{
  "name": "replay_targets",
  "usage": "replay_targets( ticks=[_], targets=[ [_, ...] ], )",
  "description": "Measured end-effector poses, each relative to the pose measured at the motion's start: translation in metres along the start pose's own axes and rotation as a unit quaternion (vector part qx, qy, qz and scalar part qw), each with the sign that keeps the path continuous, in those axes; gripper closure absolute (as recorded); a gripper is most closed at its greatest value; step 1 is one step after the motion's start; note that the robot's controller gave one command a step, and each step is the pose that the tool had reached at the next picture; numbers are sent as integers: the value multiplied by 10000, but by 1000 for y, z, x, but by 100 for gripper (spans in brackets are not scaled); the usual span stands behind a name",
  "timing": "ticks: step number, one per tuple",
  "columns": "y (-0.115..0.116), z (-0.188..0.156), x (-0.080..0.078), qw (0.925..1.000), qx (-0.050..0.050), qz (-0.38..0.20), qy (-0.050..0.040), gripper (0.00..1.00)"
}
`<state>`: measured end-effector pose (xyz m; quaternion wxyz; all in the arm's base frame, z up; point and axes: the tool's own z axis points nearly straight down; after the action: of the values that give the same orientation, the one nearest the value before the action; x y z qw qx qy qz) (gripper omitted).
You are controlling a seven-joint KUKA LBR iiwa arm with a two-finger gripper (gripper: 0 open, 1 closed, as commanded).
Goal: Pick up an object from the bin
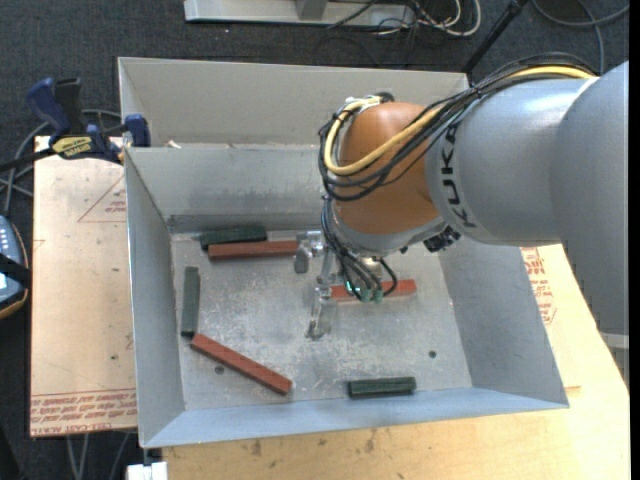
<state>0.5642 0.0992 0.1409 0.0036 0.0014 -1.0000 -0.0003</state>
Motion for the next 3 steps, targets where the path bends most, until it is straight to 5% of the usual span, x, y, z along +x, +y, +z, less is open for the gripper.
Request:
replay_targets(
  ticks=[1, 2, 3],
  targets=[
    [-72, 73, -30, 9968, 11, -799, -25, 0],
    [-69, 70, -32, 9967, -1, -814, -50, 100],
    [-133, -33, -66, 9885, 27, -1509, -96, 100]
  ],
)
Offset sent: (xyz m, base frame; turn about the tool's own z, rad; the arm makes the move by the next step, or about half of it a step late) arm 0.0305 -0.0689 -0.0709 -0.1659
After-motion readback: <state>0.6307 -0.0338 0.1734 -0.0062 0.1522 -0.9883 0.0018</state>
